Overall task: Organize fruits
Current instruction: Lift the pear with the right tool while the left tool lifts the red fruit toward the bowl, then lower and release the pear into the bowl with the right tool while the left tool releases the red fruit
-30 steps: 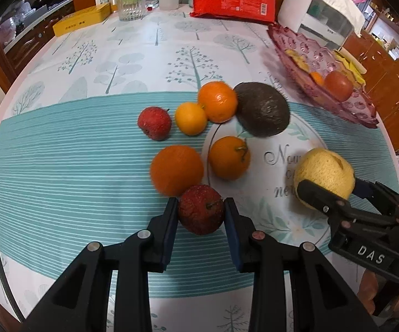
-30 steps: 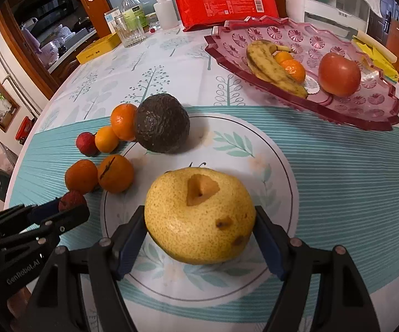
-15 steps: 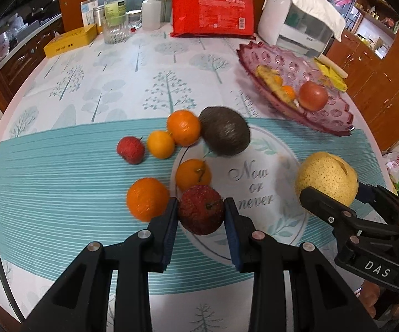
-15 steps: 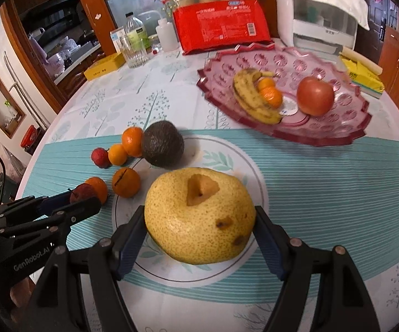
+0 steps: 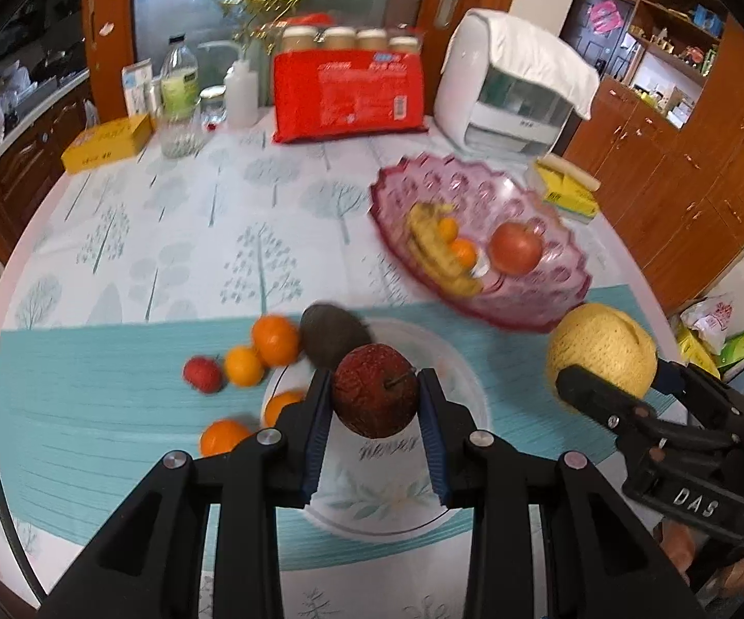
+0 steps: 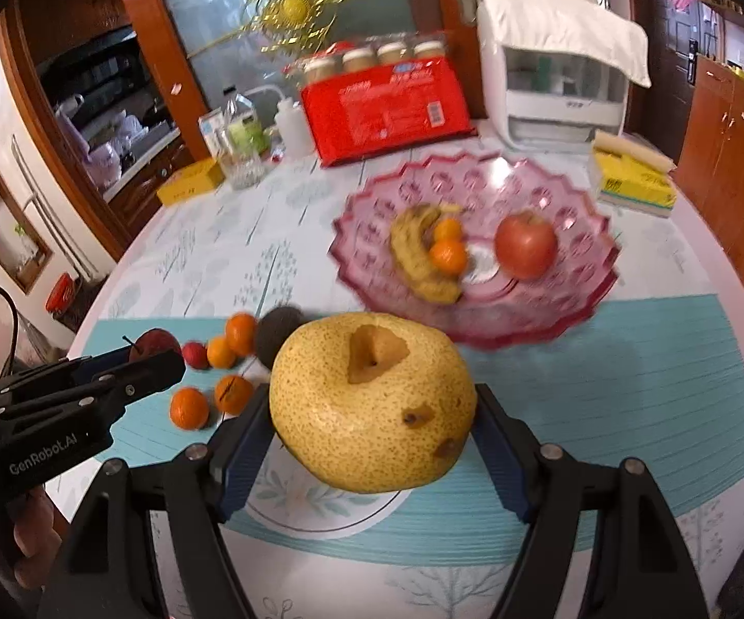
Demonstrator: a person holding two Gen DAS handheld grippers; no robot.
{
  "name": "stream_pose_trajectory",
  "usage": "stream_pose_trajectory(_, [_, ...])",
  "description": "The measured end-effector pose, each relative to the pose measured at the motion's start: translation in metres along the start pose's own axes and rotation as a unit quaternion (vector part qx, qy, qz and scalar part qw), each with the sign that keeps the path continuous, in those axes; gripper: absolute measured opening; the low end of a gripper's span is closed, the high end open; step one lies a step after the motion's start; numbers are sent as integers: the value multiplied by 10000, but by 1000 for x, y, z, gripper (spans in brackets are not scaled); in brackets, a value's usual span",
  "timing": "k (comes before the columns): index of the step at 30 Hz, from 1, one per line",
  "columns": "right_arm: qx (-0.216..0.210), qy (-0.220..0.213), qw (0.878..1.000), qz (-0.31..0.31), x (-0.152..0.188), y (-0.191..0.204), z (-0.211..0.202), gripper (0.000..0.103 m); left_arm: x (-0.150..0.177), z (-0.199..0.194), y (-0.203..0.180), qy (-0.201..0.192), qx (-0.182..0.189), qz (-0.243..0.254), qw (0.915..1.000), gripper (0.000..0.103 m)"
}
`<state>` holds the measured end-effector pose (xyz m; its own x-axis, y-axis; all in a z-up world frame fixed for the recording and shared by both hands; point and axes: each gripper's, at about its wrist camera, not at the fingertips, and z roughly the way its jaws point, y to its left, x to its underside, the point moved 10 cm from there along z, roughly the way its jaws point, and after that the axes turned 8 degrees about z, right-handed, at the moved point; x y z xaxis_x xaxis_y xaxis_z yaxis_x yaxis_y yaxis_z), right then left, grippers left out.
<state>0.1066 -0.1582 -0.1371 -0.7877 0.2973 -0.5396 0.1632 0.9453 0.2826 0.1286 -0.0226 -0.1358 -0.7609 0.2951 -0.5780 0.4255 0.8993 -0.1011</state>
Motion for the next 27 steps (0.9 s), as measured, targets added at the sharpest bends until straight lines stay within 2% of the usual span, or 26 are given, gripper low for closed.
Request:
stream_pose_trajectory(7, [81, -332, 9994, 29, -61, -30, -29, 75, -52, -13, -25, -219, 47, 112, 9997, 31])
stream_pose_trajectory(15, [448, -772, 9953, -367, -144, -68, -43, 75, -125, -13, -41, -462, -162, 215, 9986, 31])
stream_pose_trajectory(21, [499, -685, 9957, -374, -185, -93, -20, 75, -160, 10, -41, -347, -398, 224, 9984, 31])
stream_pose_trajectory(27, [453, -308, 9981, -296, -199, -107, 33, 75, -175, 51, -44, -125, -489, 157, 9986, 31])
